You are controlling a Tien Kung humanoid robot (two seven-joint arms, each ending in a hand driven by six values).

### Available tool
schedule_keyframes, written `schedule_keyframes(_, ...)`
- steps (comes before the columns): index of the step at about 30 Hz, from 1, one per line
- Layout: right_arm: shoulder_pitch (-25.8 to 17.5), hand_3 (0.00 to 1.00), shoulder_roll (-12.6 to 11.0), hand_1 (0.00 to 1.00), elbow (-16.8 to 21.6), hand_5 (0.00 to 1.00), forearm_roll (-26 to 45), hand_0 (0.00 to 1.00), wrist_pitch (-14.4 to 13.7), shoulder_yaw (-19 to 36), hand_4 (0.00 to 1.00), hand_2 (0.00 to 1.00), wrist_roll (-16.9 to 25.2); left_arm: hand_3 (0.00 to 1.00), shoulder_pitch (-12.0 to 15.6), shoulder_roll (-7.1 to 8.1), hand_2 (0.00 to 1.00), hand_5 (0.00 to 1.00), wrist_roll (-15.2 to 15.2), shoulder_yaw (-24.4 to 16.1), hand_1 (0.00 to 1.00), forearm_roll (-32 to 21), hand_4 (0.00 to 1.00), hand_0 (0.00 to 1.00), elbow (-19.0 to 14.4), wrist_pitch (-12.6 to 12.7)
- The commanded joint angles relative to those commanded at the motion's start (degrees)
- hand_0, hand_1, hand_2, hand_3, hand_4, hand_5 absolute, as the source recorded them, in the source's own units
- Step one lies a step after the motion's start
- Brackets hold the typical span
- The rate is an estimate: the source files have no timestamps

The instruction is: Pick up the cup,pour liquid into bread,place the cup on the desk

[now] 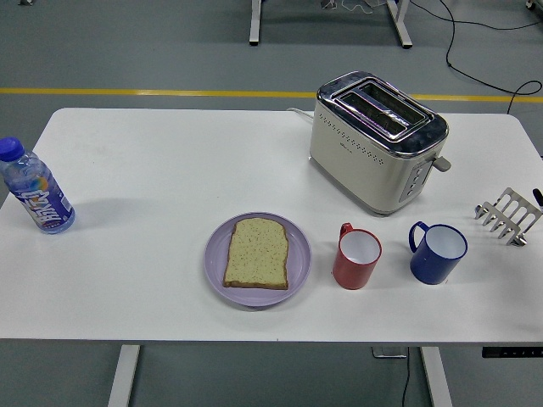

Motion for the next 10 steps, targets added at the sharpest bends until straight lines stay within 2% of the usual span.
schedule_keyframes(10,-0.67,0.585,-0.04,0.496,-0.17,0.091,0.06,0.601,-0.09,-0.67,0.627,0.584,0.01,0.611,0.59,0.05,0.773,0.998,0.78,-1.66,0.756,2.77,0.396,0.690,-0.04,0.24)
